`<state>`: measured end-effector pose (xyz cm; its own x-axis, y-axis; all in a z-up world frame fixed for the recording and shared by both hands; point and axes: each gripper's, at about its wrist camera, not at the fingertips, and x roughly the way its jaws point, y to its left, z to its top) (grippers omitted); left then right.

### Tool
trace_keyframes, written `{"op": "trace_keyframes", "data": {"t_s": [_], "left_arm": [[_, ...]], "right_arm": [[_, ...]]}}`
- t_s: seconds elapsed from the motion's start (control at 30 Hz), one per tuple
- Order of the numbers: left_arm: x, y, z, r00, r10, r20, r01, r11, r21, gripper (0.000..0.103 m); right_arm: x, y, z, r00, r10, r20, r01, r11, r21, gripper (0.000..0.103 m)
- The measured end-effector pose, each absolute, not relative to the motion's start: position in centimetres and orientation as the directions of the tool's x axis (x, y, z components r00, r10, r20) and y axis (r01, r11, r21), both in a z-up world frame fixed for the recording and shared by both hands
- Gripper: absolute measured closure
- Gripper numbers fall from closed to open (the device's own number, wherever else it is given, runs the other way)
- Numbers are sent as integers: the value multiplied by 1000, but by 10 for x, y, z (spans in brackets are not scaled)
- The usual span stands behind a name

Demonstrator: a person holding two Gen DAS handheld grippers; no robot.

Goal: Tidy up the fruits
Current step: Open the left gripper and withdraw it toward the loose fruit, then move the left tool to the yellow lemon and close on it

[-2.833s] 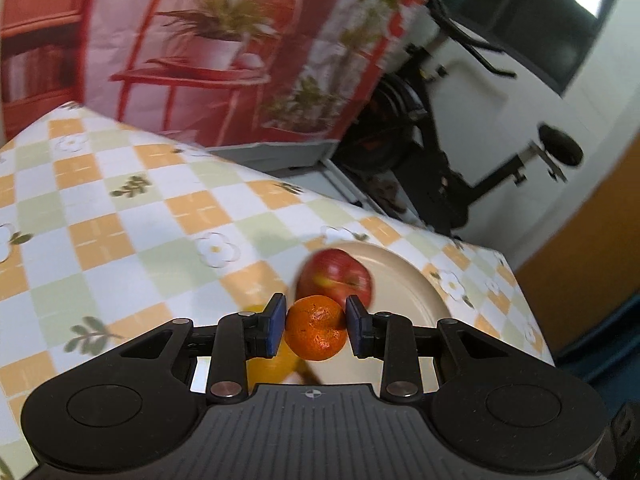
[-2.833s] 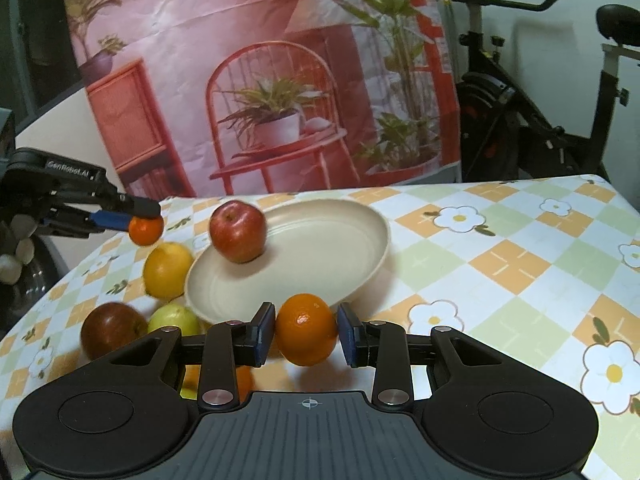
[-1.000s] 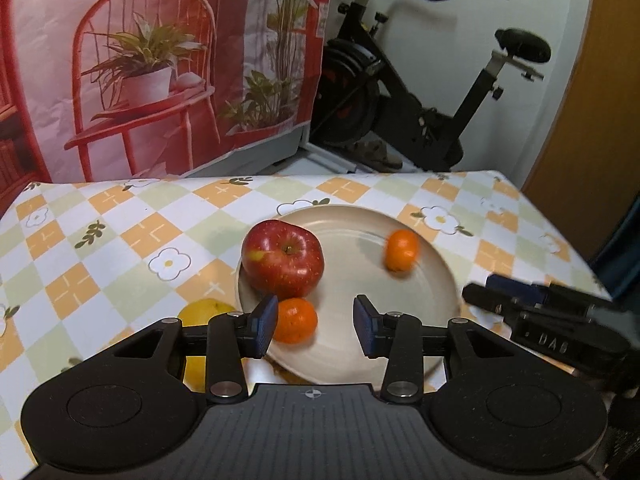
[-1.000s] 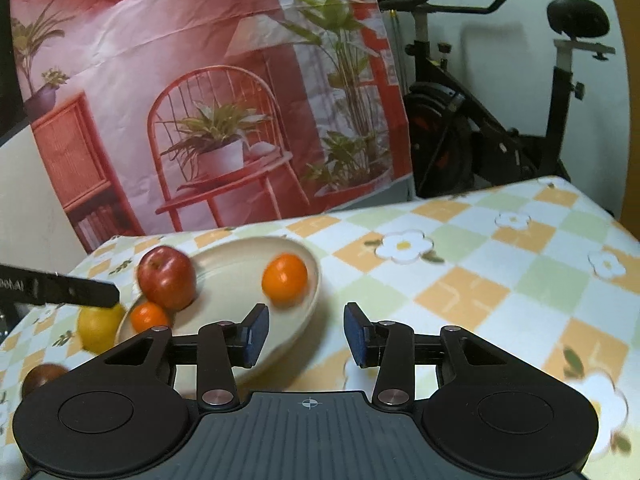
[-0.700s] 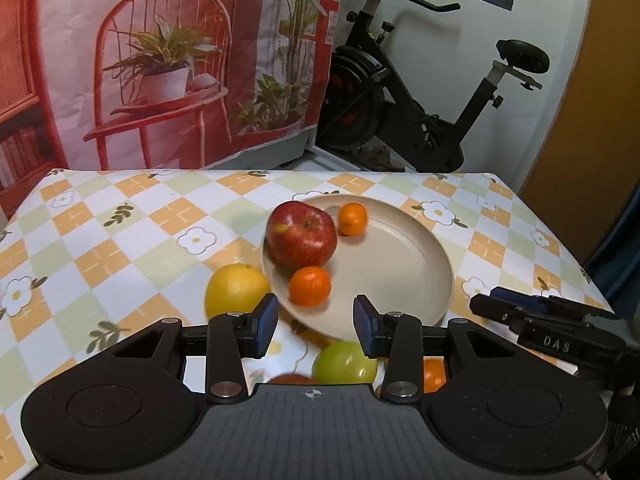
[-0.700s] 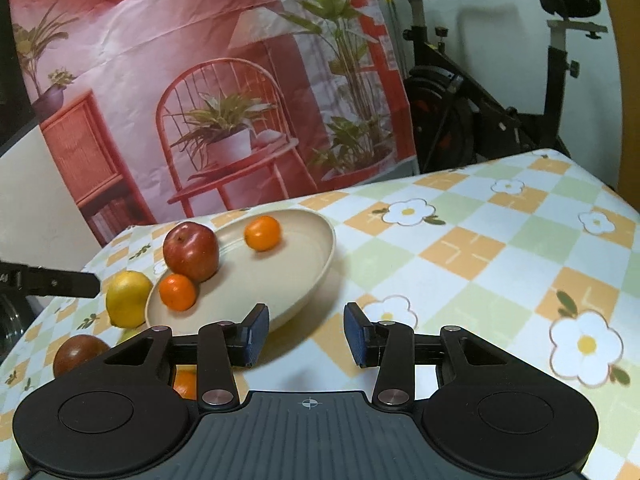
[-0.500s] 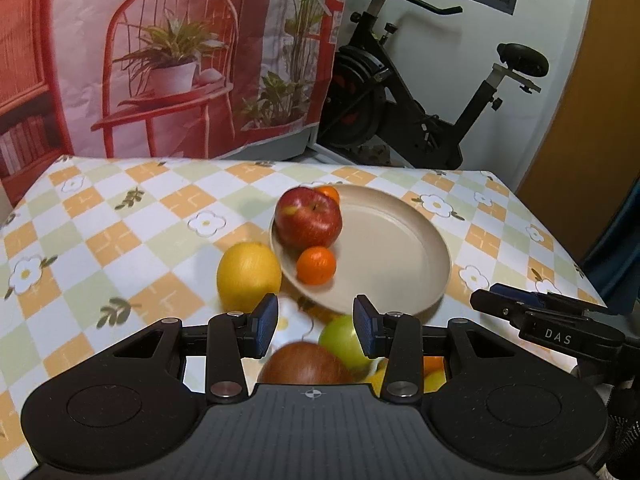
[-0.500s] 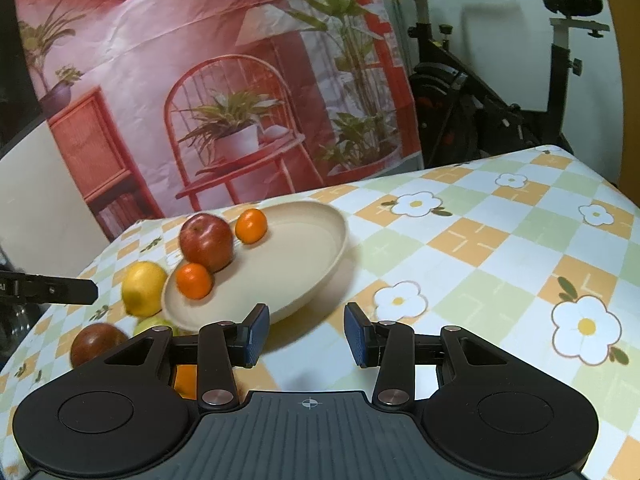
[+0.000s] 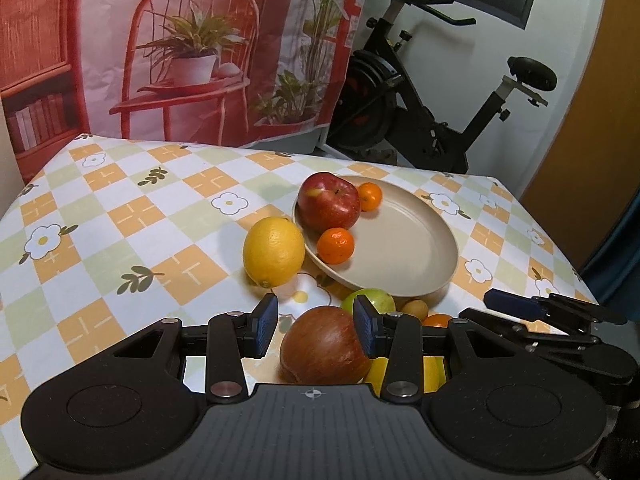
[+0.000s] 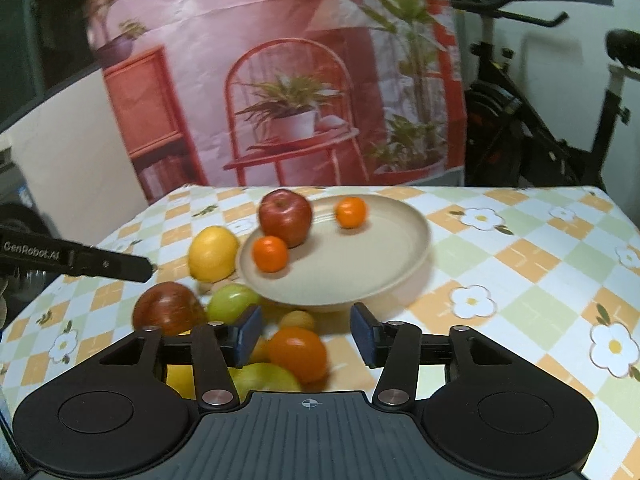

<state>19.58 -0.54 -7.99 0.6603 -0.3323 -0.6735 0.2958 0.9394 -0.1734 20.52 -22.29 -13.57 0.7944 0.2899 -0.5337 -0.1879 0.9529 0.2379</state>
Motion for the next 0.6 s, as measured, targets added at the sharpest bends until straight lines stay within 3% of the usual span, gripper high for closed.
{"op": "trace_keyframes", "data": {"t_s": [0.23,0.6], "left_arm": [[189,3,-85,657,-334,-676,283,940,-189,59],[178,11,-86,656,-356,-665,279,934,-224,60]], "right_arm": [[202,-191,-133,774,304,-555,-256,952,165,47],[190,-162,-127,760,322,-565,-344,936,70,48]]}}
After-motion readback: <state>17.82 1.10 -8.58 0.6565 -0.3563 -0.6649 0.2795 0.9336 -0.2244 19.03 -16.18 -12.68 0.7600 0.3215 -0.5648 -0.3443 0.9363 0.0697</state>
